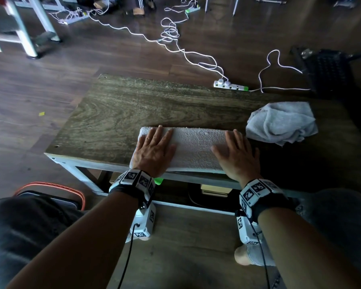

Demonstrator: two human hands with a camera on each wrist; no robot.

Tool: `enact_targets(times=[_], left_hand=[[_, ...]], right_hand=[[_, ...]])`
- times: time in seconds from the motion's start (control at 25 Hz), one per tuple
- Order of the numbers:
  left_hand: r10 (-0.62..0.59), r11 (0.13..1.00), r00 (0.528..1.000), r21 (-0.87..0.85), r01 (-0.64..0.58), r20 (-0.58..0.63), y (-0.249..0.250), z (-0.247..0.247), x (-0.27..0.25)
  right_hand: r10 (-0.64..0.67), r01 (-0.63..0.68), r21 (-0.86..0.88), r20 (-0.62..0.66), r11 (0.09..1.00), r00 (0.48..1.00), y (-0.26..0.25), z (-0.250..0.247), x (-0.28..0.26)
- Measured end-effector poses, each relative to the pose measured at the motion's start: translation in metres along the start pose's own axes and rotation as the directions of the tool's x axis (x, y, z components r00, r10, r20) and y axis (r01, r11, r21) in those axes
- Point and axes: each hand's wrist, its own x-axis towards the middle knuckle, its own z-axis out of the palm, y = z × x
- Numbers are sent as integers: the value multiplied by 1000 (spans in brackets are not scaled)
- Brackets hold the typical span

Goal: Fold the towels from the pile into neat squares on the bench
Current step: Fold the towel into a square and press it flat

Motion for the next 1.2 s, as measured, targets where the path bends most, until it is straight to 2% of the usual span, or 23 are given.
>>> enact_targets(times=[0.16,0.24,0.28,0.32,0.4,0.48,0.56,0.64,0.72,0.84,0.92,1.0,1.08,1.16,1.2], left_hand=[[-31,999,999,-8,31,33,-2,-4,-4],[-42,999,998,-14,43,36,0,-4,-4],[-50,998,998,-23,50,31,1,-4,-4],[-61,998,998,-30,61,27,2,-4,-4],[-98,995,994,-30,100,46,5,-5,-3],[-151,988,987,28,150,54,10,-10,-5],[-212,968,977,142,207,16,18,-21,-8],[-308,940,951,156,302,17,20,-35,-11],[-393,919,918,66,389,62,16,-43,-16],[-374,906,922,-172,386,101,8,-51,-23],[-364,825,920,-410,390,144,11,-56,-24],[-370,673,914,-631,387,167,23,-62,-24],[-381,454,907,-818,353,180,33,-67,-24],[-337,177,896,-915,363,290,37,-76,-26],[-292,85,889,-916,392,353,38,-81,-28]], right_hand=[[55,-54,-14,77,998,996,5,-5,0],[62,-61,-93,2,994,998,-7,-8,-1],[23,-36,-149,-89,988,996,-16,-10,-5],[-72,33,-201,-191,979,979,-26,-11,-11],[-308,257,-199,-291,946,906,-42,-2,-26],[-389,393,-39,-258,919,884,-51,9,-40],[-347,377,79,-254,923,903,-48,14,-38],[-328,344,60,-186,937,926,-41,13,-32],[-350,356,35,-118,934,929,-33,10,-33],[-507,511,-5,-141,859,851,-29,13,-52],[-570,573,5,-96,819,816,-33,23,-66],[-576,579,3,-100,815,811,-41,30,-72],[-572,584,8,-189,812,798,-49,32,-72],[-558,593,32,-299,805,774,-57,26,-70],[-544,591,49,-336,805,769,-60,22,-69]])
